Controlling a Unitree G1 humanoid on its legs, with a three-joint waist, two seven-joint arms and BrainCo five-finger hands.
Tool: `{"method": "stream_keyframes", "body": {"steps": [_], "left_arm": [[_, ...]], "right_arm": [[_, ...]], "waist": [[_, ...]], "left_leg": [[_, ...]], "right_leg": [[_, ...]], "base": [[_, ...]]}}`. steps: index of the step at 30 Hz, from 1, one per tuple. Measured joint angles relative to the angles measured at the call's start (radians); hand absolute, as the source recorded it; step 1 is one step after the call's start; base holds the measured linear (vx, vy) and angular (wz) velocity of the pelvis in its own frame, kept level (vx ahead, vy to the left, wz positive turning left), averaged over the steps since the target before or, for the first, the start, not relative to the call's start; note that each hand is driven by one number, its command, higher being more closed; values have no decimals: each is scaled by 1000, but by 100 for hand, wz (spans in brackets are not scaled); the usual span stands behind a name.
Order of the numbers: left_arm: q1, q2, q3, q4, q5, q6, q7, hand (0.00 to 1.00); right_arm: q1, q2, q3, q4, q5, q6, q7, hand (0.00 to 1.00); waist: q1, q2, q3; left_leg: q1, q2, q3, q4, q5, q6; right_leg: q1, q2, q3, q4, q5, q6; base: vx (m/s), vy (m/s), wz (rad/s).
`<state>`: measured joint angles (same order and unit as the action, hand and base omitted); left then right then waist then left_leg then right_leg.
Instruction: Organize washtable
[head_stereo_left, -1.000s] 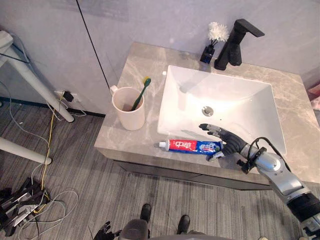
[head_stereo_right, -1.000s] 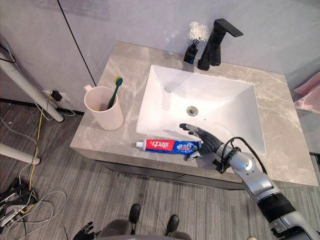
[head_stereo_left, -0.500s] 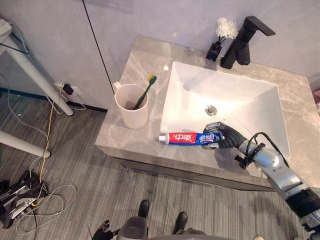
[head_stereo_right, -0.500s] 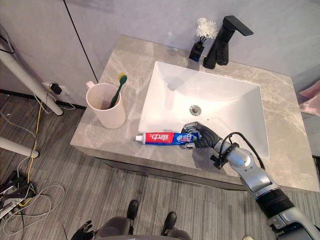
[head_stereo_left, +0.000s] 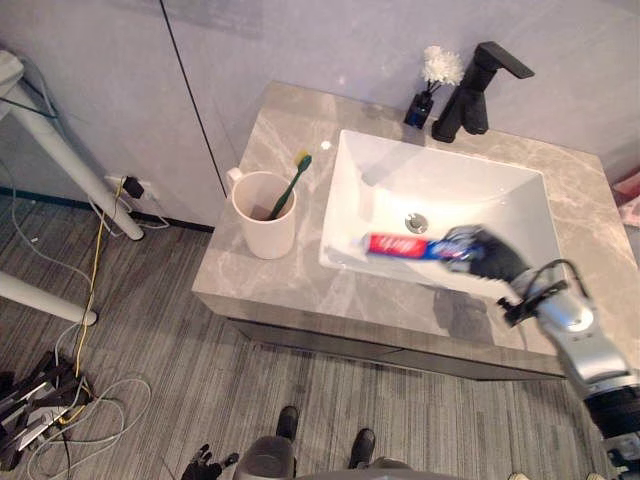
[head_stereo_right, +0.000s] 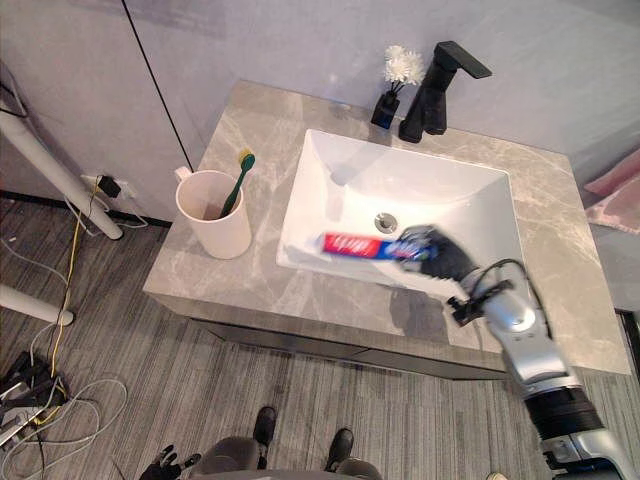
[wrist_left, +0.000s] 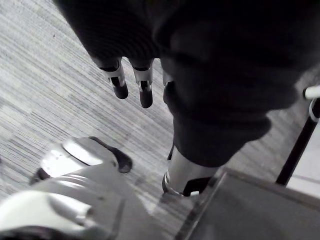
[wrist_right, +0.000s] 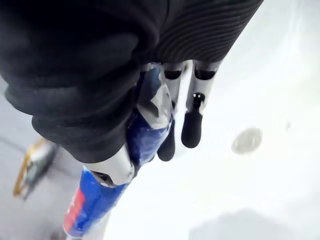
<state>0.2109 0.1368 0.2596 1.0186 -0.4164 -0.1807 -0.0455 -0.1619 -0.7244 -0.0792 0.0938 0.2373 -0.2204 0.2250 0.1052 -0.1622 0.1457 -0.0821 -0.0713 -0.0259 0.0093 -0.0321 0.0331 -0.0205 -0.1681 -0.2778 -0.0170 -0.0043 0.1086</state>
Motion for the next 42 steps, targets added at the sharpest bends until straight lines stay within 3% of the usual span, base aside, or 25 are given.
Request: {"method": "stream_keyframes", "body": {"steps": [2, 6, 9, 13, 18, 21, 23, 29, 31, 34, 37, 42], "left_arm": [[35, -18, 83, -139, -74, 1, 20, 0], [57, -13, 138, -459, -122, -33, 45, 0], [62, -2, 60, -679, -212, -61, -18, 0], [107, 10, -171, -949, -333, -36, -126, 0], [116, 48, -226, -1035, -438, -10, -94, 0], [97, 54, -276, -1099, -439, 5, -32, 0], [60, 56, -330, -1107, -439, 10, 5, 0], [21, 75, -385, -1148, -486, 17, 33, 0], [18, 100, -439, -1228, -487, 18, 18, 0], [-118, 103, -586, -1431, -487, 20, -100, 0], [-192, 91, -582, -1471, -484, 16, -135, 0], [-114, 82, -479, -1470, -483, 16, -127, 0]], "right_arm": [[2, 10, -111, 0, 7, 2, -47, 100], [2, 13, -191, -4, 7, 1, -109, 100], [1, 29, -198, -7, 10, -2, -132, 100], [-7, 102, -176, -53, 40, 0, -137, 100], [-39, 179, -37, -176, 86, -1, -125, 100], [-79, 243, 25, -208, 101, 0, -111, 100], [-101, 293, 70, -234, 115, 1, -111, 100], [-114, 409, 181, -280, 115, 5, -70, 100], [-114, 429, 200, -280, 116, 8, -63, 100], [-113, 458, 235, -278, 115, 32, -38, 100], [-98, 468, 251, -294, 114, 32, -24, 100], [-61, 472, 244, -326, 114, 33, -24, 100]], "waist": [[-17, 8, -31], [-22, 39, -68], [-22, 72, -87], [-12, 93, -99], [-7, 93, -100], [2, 92, -100], [27, 92, -100], [46, 87, -101], [50, 86, -101], [39, 83, -107], [9, 81, -113], [7, 89, -129]], "left_leg": [[-1, -1, -1, 1, 1, -1], [-2, -2, -5, 1, 5, 3], [-1, -6, -19, 1, 12, 6], [3, -9, -25, 0, 18, 7], [1, -8, -30, 0, 27, 4], [-1, -16, -53, 1, 35, 10], [-4, -22, -60, 10, 37, 11], [-13, -36, -63, 36, 36, 12], [-27, -36, -53, 41, 33, 7], [-24, -34, -43, 36, 34, 9], [-8, -20, -29, 4, 38, 4], [11, 3, -41, -52, 89, -7]], "right_leg": [[0, -1, -1, -2, 0, 0], [3, -1, -3, -3, 0, 0], [12, -4, -19, -3, 0, 0], [18, -7, -23, -2, -1, 1], [19, -8, -33, 4, -2, 2], [21, -16, -58, 10, -2, 2], [25, -23, -72, 23, -2, 2], [24, -39, -72, 47, -2, 2], [14, -42, -68, 55, -2, 2], [14, -41, -58, 49, -2, 1], [15, -33, -49, 47, -2, 1], [17, -7, -59, 5, 14, -3]], "base": [[-18, -1, 0], [-17, -7, 3], [-39, -6, 14], [-33, -2, 6], [-18, -6, 8], [-20, 15, 29], [-18, 48, 24], [-48, 40, 8], [-95, 23, -7], [-114, -8, -17], [-97, -45, -23], [57, -76, 3]]}}
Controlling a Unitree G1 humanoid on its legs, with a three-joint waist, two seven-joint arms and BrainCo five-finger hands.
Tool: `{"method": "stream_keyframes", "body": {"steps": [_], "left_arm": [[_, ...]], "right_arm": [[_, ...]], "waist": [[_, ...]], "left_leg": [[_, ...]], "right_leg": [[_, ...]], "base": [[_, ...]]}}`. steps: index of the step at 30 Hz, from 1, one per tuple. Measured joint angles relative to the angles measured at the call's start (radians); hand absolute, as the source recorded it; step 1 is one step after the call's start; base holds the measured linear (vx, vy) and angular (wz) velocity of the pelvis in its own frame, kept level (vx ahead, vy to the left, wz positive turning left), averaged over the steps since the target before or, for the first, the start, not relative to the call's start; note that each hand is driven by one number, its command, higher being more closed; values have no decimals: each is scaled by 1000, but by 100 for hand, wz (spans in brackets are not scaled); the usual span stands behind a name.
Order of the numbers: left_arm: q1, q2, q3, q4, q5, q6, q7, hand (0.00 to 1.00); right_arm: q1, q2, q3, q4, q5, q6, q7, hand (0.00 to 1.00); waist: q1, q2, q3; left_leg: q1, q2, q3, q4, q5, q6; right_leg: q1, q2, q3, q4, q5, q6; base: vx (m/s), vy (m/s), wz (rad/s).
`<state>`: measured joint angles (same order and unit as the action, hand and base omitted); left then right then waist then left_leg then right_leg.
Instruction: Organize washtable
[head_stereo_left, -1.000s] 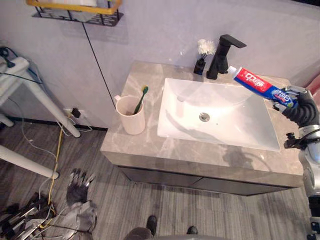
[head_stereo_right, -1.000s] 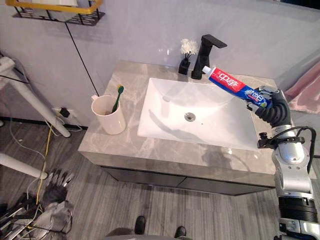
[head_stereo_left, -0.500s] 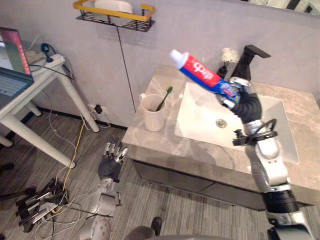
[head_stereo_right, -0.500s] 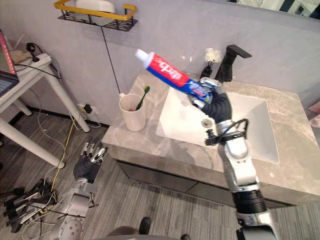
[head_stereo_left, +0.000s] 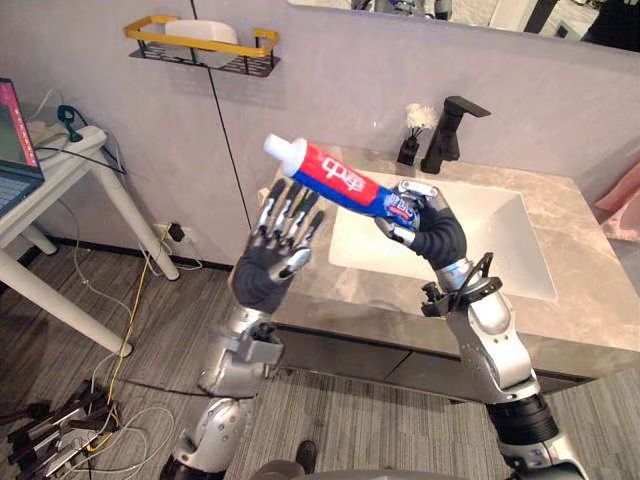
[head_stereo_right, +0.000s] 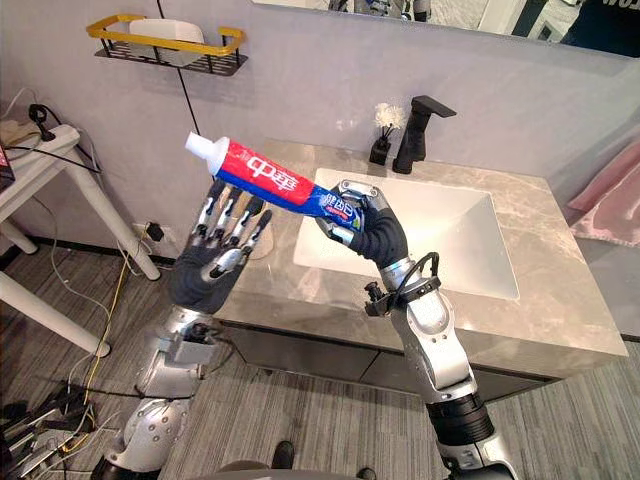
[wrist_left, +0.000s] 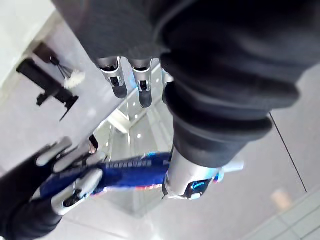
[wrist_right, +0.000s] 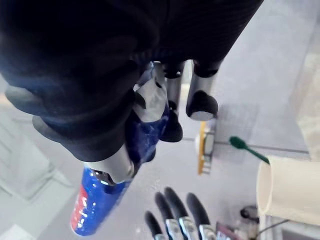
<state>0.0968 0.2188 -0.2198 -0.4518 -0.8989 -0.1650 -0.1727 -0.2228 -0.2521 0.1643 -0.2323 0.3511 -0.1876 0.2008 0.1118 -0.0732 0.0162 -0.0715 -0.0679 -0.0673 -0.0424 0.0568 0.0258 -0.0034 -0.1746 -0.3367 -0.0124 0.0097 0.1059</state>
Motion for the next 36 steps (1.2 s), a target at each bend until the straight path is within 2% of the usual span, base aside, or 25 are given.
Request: {"method": "stream_keyframes", "body": {"steps": [4, 8, 22, 29, 36], "left_arm": [[7, -24, 41, 0, -1, -5, 0, 0], [23, -43, 73, 0, 0, -8, 0, 0], [46, -62, 72, 0, 34, -7, 0, 0], [44, -81, 55, 4, 50, -7, 3, 0], [41, -81, 43, 30, 54, -7, 4, 0]], "right_arm": [[7, 12, -4, 0, -1, 2, 1, 100], [10, 29, -6, 0, -8, 11, 1, 100], [32, 78, 16, 2, -9, 28, 23, 100], [73, 87, 117, 14, -10, 51, 68, 100], [104, 94, 135, 26, -13, 67, 91, 100]], "waist": [[11, 2, -2], [6, 2, -2], [6, 0, -4], [4, -3, -5], [5, -7, -8]], "left_leg": [[10, 7, -15, -9, 4, -1], [25, 4, -19, -22, 4, -1], [42, -5, -10, -49, 12, 2], [42, -4, -4, -49, 13, 4], [41, -4, -1, -50, 13, 4]], "right_leg": [[22, 15, -18, -20, 2, -1], [34, 14, -20, -26, 1, -2], [29, 0, -17, -11, -2, 1], [26, 1, -13, -13, -2, 2], [17, 1, -10, -11, -2, 2]], "base": [[86, -59, 13], [30, -12, 1], [-6, 5, -1], [11, -10, -3], [0, -3, -1]]}}
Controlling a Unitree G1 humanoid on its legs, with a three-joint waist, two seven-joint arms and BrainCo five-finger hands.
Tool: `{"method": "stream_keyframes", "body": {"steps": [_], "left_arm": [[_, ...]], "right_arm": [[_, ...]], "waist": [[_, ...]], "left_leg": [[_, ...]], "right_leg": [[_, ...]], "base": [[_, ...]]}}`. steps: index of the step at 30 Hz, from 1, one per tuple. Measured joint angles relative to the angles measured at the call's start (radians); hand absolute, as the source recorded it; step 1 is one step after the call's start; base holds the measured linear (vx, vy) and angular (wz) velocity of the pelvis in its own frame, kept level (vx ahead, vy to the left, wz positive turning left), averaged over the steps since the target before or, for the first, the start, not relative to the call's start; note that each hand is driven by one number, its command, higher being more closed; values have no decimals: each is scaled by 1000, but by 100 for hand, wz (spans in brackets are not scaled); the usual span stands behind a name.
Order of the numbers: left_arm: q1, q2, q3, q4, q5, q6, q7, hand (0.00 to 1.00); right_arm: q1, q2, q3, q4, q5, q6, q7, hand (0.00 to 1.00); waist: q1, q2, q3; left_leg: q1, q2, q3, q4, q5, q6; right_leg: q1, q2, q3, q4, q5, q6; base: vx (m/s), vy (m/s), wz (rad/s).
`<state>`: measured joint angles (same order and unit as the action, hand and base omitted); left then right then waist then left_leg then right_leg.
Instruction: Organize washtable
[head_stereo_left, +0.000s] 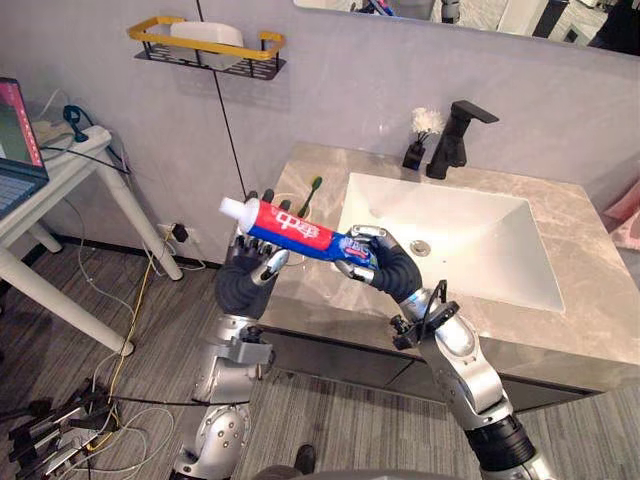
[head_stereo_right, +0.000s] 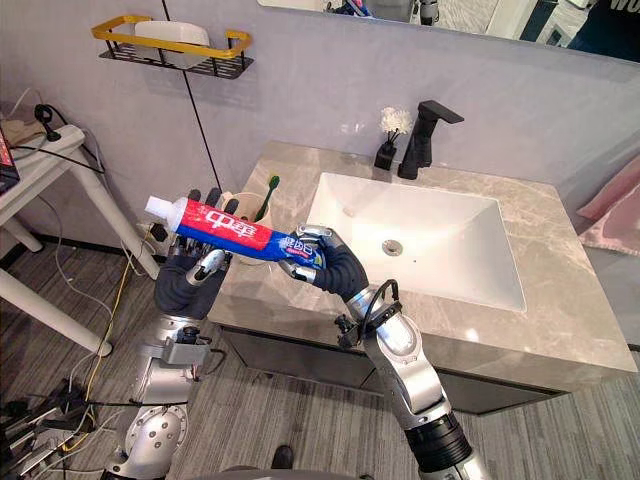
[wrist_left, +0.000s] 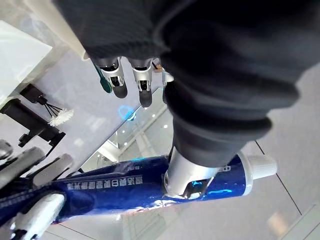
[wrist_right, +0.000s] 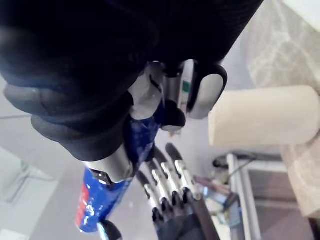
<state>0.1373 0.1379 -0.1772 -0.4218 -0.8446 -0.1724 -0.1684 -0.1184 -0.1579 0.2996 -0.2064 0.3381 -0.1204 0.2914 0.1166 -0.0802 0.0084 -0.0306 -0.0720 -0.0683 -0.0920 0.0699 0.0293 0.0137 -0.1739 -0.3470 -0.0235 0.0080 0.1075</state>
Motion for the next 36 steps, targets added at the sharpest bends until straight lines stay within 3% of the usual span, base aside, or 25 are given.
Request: {"method": "stream_keyframes", "body": {"steps": [3, 4, 21, 22, 26, 29, 36], "left_arm": [[0, 0, -17, 0, 3, 0, 0, 0], [-1, 0, -24, 0, 3, 0, 1, 100], [-46, -18, -57, 0, 3, -1, 42, 100], [-52, -20, -57, 0, 3, -1, 44, 100], [-58, -27, -57, 0, 11, -1, 47, 100], [-98, -11, -50, 0, 77, 0, 66, 100], [-368, 118, 104, 4, 262, -11, 125, 100]], "right_arm": [[1, 0, 28, 32, -10, 1, 0, 100], [3, 0, 39, 42, -20, 6, 2, 100], [40, 35, 100, 73, -55, 17, -8, 100], [40, 37, 103, 74, -55, 16, -8, 0], [40, 43, 103, 92, -57, 16, -5, 0], [41, 45, 102, 115, -56, 17, -4, 0], [86, 39, 113, 148, -54, 25, 27, 0]], "waist": [[-5, -2, -1], [-6, -2, -2], [-22, -6, -4], [-22, -6, -4], [-23, -6, -5], [-22, -5, -5], [-27, 6, -12]], "left_leg": [[-4, 0, 1, 0, 0, 0], [-4, 0, 2, 0, 0, 0], [-6, 3, 21, 0, 0, 0], [-6, 3, 23, 0, 0, 0], [-5, 3, 31, 0, 0, 0], [1, 4, 43, 0, -1, 0], [10, 7, 55, 0, -5, -6]], "right_leg": [[-1, 0, 2, 1, 0, 0], [-1, 0, 2, 1, 0, 0], [-12, 1, 21, 1, 1, 0], [-15, 1, 22, 2, 1, 0], [-16, 1, 25, 1, 2, 1], [-17, 2, 37, 1, 4, 1], [-17, 4, 53, 0, 8, -4]], "base": [[2, -6, -1], [0, 0, 0], [4, -8, -2], [0, 0, 0], [0, 0, 0], [1, -15, -9], [-14, -16, -9]]}}
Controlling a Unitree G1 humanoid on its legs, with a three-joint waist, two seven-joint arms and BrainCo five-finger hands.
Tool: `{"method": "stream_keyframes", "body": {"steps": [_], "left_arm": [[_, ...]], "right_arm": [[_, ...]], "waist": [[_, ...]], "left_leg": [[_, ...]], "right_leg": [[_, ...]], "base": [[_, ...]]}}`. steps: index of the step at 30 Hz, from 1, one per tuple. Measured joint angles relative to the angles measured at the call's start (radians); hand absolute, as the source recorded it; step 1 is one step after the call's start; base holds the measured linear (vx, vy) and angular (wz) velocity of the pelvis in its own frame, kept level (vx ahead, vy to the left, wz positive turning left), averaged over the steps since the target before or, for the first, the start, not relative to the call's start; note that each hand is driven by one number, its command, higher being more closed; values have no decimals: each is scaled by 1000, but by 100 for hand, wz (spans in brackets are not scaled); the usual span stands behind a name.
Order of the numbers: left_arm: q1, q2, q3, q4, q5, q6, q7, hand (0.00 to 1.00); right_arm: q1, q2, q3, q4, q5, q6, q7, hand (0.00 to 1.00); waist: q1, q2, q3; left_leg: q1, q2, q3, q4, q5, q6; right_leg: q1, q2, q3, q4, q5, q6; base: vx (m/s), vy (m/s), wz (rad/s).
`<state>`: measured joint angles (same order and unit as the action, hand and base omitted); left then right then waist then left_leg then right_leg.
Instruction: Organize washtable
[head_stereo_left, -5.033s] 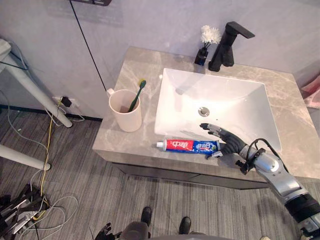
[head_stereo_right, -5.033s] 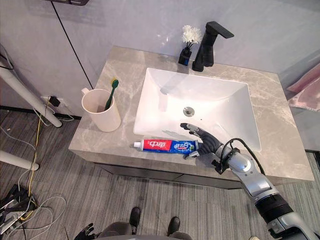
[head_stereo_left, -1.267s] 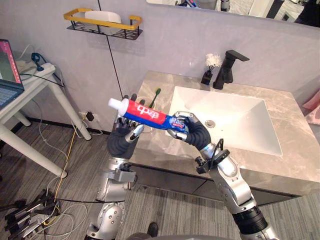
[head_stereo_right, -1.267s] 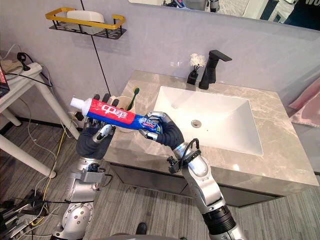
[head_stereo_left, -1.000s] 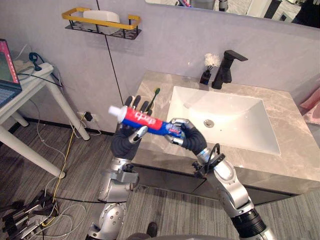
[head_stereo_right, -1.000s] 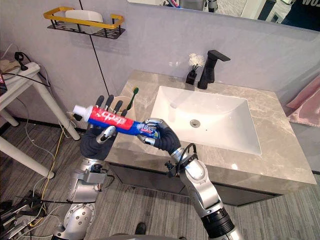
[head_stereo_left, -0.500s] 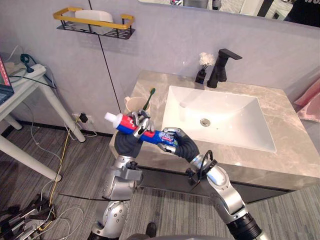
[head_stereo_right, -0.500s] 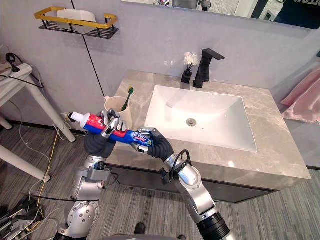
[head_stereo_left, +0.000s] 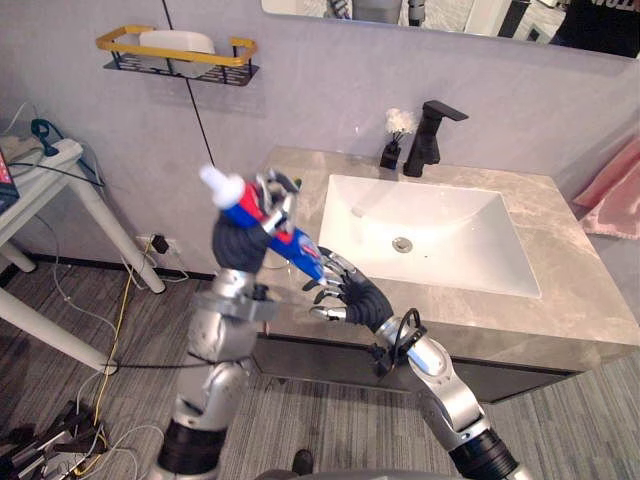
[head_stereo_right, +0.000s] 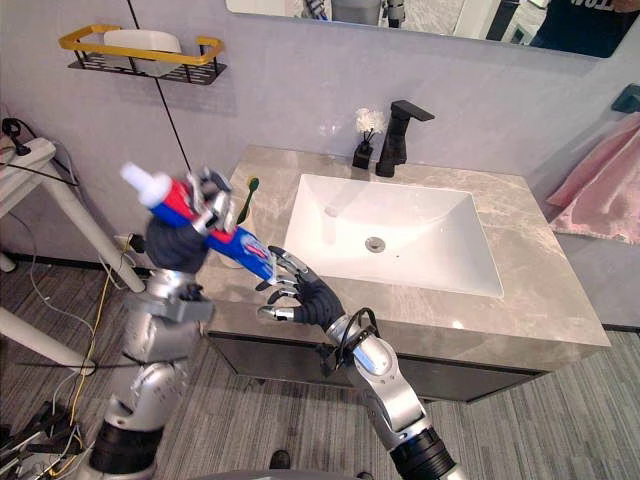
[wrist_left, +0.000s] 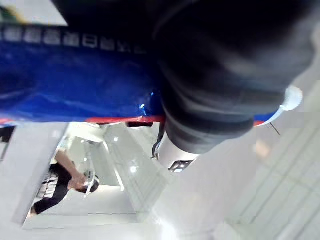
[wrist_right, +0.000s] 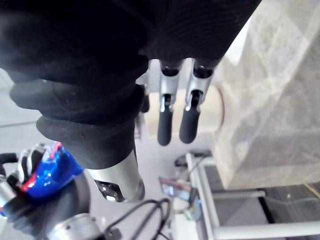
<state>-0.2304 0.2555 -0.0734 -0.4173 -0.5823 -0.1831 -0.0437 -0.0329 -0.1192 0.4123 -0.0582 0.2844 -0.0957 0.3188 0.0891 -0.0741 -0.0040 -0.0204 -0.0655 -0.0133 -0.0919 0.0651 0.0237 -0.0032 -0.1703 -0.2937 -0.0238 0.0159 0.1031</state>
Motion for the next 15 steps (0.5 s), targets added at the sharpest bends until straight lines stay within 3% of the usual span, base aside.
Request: {"method": "stream_keyframes", "body": {"steps": [5, 7, 15], "left_arm": [[-187, 90, 98, 92, 89, -49, 59, 100], [-203, 116, 125, 114, 114, -66, 85, 100], [-272, 125, 153, 178, 204, -67, 166, 100]], "right_arm": [[61, -5, 38, 18, 2, 30, 41, 0], [83, -6, 37, 26, 9, 30, 43, 0], [170, 3, 7, 35, 81, 30, 28, 0]], "waist": [[-2, 2, -4], [-19, 5, -7], [-24, 9, -9]], "left_leg": [[2, 3, 16, 0, 0, 0], [1, 3, 19, 0, -1, 1], [-4, 14, 42, 0, -6, -3]], "right_leg": [[-3, 4, 10, -2, 2, -4], [-3, 5, 17, -9, 5, -7], [-20, 18, 47, -18, 13, -17]], "base": [[0, -10, -5], [17, -14, -9], [8, -23, -13]]}}
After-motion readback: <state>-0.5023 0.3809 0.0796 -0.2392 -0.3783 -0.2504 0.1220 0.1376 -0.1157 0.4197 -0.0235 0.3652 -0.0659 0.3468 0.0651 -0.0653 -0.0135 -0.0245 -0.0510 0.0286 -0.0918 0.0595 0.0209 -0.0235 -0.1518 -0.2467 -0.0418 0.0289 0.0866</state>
